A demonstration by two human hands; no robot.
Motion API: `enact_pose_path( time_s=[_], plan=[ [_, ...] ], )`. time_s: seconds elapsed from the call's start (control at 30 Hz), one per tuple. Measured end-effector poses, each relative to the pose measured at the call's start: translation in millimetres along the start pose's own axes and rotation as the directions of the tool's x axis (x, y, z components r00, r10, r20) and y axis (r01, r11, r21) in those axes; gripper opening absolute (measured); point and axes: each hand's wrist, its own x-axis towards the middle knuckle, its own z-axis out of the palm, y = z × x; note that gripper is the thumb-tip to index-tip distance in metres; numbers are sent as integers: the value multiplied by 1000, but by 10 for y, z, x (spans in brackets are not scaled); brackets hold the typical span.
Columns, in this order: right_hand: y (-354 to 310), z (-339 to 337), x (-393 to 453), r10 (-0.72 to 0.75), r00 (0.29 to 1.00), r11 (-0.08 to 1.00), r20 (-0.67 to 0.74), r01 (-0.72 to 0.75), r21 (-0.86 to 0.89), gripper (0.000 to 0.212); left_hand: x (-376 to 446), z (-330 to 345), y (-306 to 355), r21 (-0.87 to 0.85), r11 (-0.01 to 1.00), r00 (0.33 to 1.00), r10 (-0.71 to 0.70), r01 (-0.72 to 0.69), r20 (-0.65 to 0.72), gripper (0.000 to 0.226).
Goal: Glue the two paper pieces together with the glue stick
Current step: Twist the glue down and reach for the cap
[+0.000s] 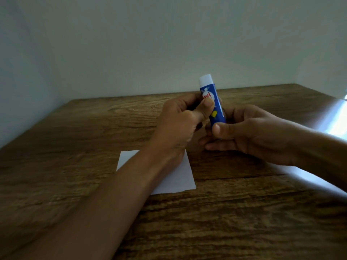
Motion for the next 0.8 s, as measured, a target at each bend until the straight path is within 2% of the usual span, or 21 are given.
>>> enact_pose_path(
  time_s=[0.17, 0.23, 0.33, 0.5, 0.7, 0.8],
  plan=[
    [-45, -20, -34, 47, 990, 996, 132, -56, 67, 36, -8, -20, 16, -27, 999, 1000, -21, 21, 19, 16],
    [-28, -33, -33, 39, 994, 996, 106, -48, 81, 31, -16, -11, 24, -29, 999, 1000, -22, 22, 12, 15],
    [9, -20, -11, -1, 1000, 999, 26, -1, 54, 37, -4, 2, 28, -18, 1000, 1000, -8, 8, 0, 14],
    [-24, 1, -28, -3, 993, 997, 118, -6, 74, 34, -6, -7, 40, -32, 999, 1000, -3, 3, -1, 16],
    [-4, -37, -5, -14, 1000, 1000, -2, 14, 15, 39, -17, 7, 38, 13, 1000, 1000, 3, -3, -3, 14],
    [-28, -28, -6, -11, 997, 1000, 74, 11, 6, 36, -13, 6, 47, -11, 1000, 1000, 8, -8, -8, 14]
  ],
)
